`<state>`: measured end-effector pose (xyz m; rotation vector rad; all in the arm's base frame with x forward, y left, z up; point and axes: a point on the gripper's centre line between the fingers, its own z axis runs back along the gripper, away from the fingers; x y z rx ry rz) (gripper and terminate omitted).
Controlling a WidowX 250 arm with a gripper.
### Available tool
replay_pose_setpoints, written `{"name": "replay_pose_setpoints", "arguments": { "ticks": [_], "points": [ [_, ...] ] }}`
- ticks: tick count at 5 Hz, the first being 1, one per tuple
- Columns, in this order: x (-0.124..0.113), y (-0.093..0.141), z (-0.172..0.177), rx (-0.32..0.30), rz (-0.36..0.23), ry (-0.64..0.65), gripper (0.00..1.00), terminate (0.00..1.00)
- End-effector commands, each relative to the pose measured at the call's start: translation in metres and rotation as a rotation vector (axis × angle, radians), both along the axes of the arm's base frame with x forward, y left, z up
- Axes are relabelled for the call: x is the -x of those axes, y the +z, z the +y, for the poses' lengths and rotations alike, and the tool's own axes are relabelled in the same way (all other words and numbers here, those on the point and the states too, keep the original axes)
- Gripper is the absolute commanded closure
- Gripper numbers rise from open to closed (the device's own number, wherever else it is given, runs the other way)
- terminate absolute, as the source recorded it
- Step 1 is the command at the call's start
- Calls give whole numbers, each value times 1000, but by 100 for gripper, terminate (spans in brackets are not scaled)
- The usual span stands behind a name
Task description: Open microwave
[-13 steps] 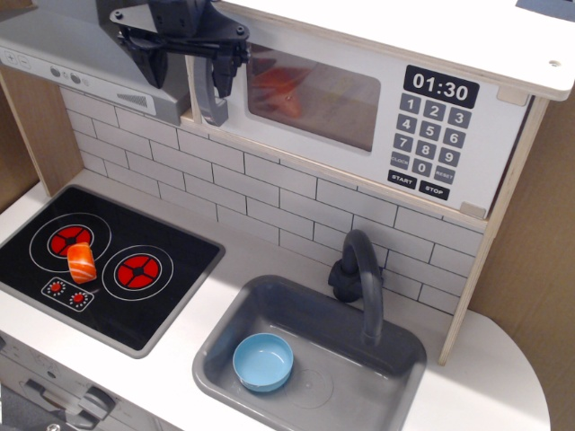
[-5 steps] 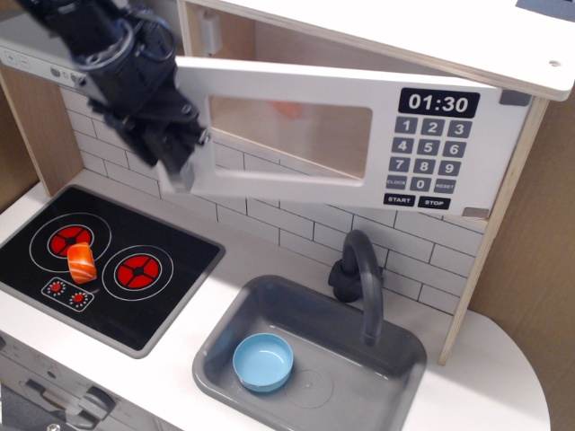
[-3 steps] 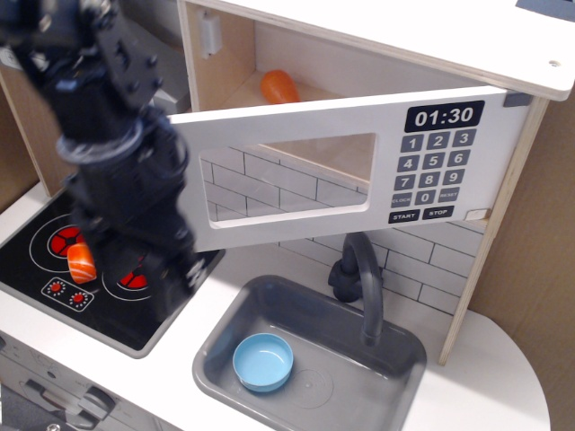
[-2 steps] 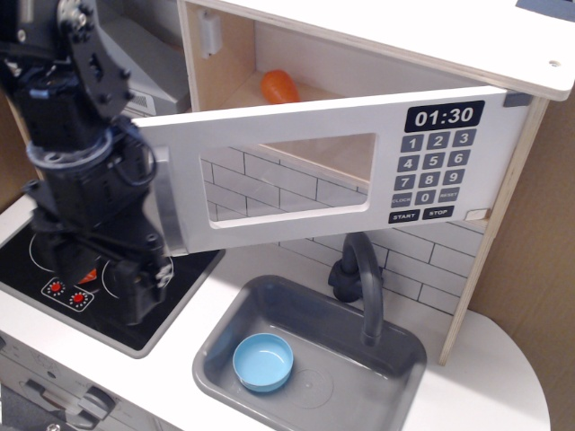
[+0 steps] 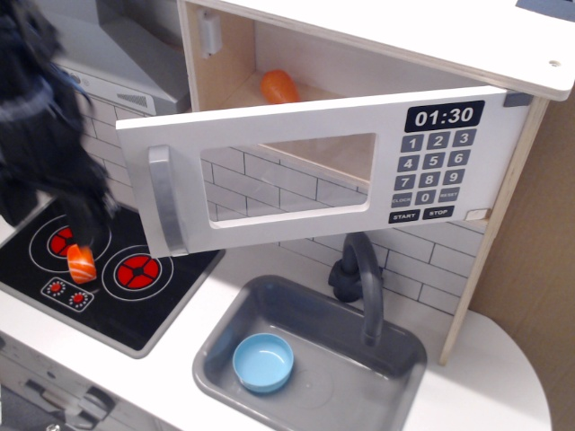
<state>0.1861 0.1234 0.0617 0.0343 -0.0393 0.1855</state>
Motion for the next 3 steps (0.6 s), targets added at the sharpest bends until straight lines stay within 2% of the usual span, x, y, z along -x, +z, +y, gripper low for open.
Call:
{"name": "replay_pose_setpoints", "arguments": {
  "ticks": [1, 2, 3],
  "points": [
    [-23, 58, 88, -125, -76, 365, 0, 0],
    [-45, 51, 81, -84, -119, 456, 0, 0],
    [-52, 28, 30, -51, -158, 334, 0, 0]
  ]
}}
